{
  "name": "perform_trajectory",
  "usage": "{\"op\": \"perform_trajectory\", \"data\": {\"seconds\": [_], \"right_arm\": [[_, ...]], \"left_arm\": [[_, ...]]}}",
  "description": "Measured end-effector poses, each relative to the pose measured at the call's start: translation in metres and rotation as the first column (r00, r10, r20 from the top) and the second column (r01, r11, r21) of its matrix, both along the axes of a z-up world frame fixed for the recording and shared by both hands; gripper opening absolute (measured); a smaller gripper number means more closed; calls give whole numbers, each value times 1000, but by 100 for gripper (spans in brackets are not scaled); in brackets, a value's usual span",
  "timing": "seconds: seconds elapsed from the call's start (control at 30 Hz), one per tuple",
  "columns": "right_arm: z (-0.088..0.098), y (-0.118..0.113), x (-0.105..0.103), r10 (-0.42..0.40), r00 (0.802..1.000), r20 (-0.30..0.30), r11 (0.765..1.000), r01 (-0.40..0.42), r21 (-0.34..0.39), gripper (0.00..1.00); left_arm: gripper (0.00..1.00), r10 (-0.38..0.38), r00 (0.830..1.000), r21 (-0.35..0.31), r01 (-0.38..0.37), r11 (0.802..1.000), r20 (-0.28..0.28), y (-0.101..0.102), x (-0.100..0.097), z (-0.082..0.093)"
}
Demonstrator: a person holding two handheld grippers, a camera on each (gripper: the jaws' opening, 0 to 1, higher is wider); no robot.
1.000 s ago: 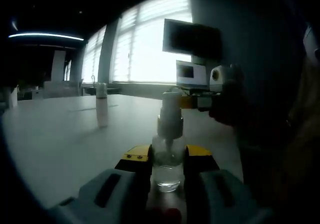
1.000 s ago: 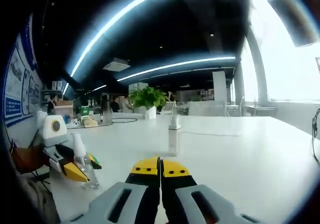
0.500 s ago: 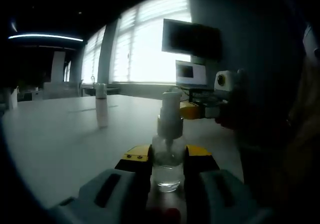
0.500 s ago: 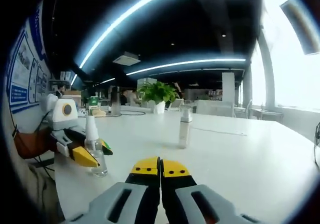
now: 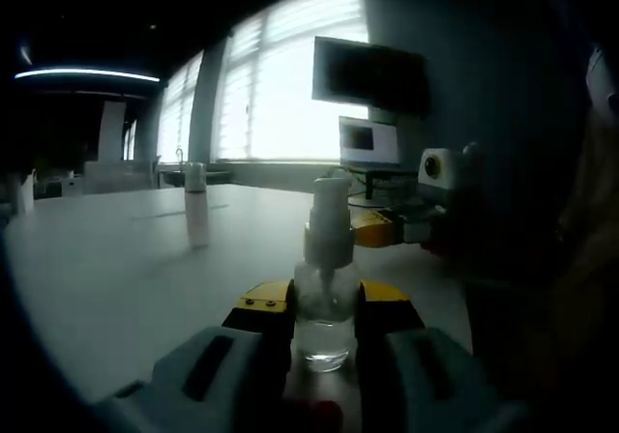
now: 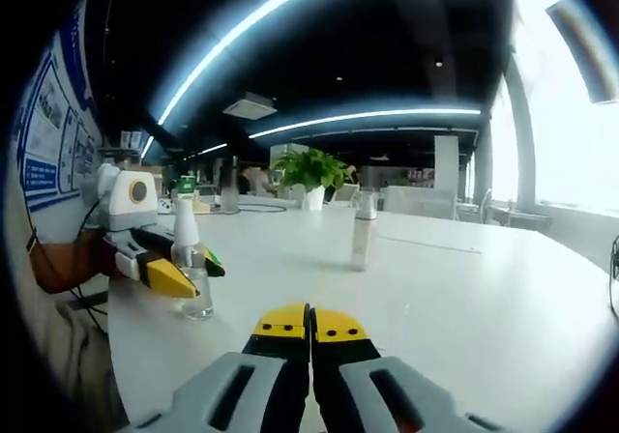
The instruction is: Clamp pump bottle remove cover press pump head put on cover
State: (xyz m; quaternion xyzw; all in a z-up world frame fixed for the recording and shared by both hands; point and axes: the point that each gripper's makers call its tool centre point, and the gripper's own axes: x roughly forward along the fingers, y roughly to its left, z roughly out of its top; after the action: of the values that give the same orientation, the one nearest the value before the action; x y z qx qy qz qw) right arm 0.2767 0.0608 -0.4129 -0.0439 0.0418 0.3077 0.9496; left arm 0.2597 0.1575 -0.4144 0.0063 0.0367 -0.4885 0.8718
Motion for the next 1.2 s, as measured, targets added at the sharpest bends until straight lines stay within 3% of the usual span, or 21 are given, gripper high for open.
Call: {"op": "perform_trajectory", "data": {"seconds": [0.5, 1.2], "right_arm": [[-7, -7, 0, 2, 999, -50, 998, 1, 68, 0], [-11, -9, 2, -16, 998, -53, 999, 18, 36, 0]], "left_arm": [[16, -1, 1000, -2, 1, 1000, -1, 0, 0, 0], [16, 0, 1000, -1, 0, 1000, 2, 0, 0, 0]]}}
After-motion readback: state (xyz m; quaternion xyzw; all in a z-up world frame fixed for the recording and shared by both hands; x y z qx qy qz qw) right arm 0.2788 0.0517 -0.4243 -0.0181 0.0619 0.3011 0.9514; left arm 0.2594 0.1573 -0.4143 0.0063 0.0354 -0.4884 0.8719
